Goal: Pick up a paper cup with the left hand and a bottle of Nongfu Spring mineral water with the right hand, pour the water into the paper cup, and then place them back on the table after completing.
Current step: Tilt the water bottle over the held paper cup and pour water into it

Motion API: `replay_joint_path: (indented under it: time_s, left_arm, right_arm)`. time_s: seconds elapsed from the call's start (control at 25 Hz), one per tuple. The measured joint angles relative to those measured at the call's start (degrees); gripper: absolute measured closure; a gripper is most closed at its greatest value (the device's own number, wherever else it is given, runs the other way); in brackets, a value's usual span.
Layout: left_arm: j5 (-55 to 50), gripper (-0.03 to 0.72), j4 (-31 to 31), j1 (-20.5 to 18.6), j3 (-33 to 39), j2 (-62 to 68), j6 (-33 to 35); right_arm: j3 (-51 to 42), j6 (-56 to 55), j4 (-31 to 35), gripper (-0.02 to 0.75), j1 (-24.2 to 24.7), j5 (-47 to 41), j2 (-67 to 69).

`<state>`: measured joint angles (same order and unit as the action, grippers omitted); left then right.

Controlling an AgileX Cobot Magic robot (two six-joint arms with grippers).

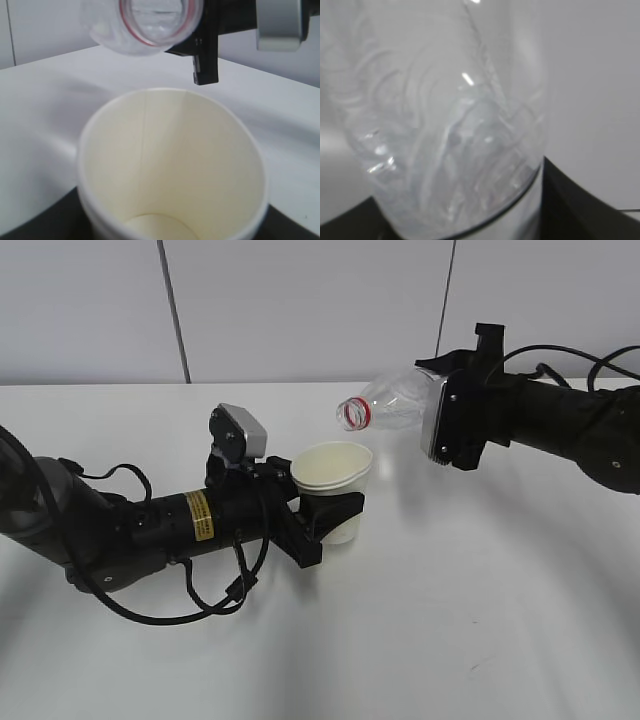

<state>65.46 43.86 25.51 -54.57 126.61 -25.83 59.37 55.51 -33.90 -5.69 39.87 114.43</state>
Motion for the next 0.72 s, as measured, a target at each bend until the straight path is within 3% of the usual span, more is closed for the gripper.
replay_joint_path:
  time_s: [0.72]
  left_arm:
    - [0.0,0.293,0.0,0.0,0.0,0.0,0.0]
  right_arm:
    - [0.0,6.4,2.2,0.34,0.0,0.6,0.0]
